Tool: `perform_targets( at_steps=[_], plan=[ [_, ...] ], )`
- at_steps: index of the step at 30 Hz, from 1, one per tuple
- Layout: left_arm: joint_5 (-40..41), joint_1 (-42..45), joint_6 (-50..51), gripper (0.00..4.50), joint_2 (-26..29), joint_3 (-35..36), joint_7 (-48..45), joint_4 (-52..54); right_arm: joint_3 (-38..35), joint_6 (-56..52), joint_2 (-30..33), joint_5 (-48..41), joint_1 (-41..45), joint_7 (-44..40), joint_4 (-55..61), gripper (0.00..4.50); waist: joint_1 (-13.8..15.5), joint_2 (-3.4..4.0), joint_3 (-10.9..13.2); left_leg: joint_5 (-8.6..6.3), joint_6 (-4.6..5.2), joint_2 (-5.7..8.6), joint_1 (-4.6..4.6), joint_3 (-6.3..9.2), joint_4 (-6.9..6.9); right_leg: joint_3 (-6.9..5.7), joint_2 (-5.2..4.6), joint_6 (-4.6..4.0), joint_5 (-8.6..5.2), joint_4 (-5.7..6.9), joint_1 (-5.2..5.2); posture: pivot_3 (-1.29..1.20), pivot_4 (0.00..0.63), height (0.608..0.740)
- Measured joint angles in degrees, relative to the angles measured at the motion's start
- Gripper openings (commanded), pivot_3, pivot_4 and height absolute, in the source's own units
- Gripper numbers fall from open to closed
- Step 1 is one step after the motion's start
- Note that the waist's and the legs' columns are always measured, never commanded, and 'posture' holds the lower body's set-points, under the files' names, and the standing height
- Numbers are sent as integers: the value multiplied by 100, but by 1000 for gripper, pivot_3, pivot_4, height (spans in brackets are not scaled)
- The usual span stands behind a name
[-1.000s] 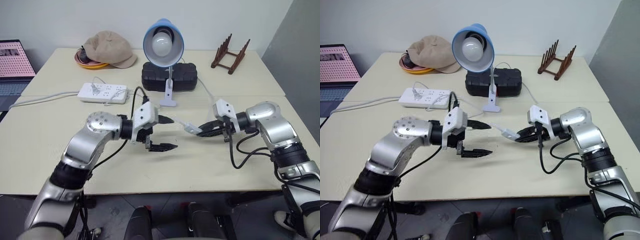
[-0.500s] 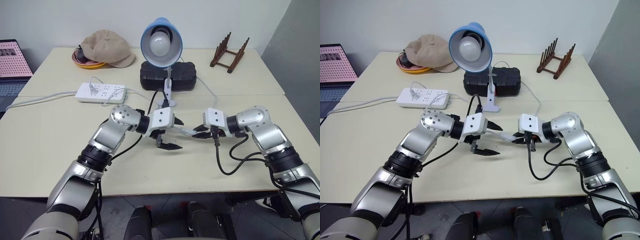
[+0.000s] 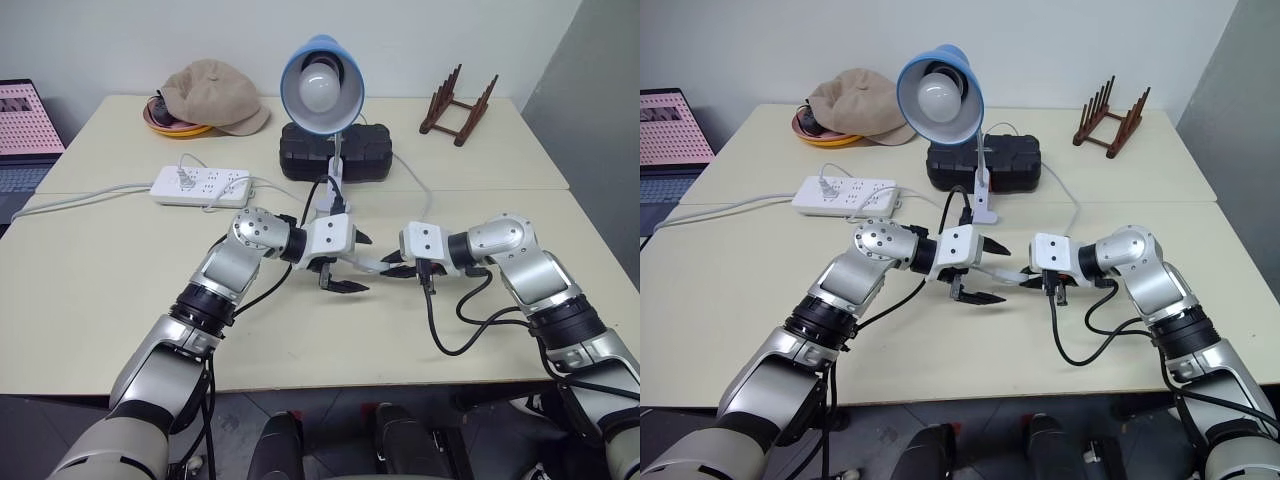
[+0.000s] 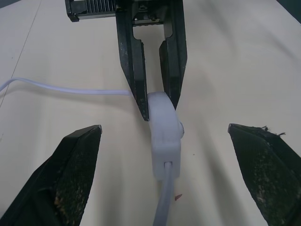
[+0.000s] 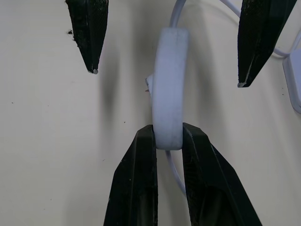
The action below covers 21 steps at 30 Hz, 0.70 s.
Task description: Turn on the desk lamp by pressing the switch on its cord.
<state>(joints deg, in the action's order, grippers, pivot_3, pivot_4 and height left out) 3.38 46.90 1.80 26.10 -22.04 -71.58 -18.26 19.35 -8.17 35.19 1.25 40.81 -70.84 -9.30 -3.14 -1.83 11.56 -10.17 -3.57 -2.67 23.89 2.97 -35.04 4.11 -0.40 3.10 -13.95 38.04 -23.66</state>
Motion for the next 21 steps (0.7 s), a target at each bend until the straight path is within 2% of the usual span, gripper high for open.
perform_targets(
  at_steps=[15,17,21],
  plan=[
    [-56,-13,-98,903,-10,0,-11,-56,16,-91,-182,33,1,102,110,358,-1,0,0,0,0,0,0,1,0,0,0,0,0,1,0,0,150,740],
    [-57,-11,-112,616,-10,11,-1,-93,17,-150,-176,38,-1,99,114,358,0,0,0,0,0,0,0,1,0,0,0,0,0,1,0,0,150,740],
    [-71,-11,-168,562,-12,11,-3,-137,16,-240,-176,36,-1,98,152,358,0,0,0,0,0,0,0,1,0,0,0,0,0,2,0,0,150,740]
  ],
)
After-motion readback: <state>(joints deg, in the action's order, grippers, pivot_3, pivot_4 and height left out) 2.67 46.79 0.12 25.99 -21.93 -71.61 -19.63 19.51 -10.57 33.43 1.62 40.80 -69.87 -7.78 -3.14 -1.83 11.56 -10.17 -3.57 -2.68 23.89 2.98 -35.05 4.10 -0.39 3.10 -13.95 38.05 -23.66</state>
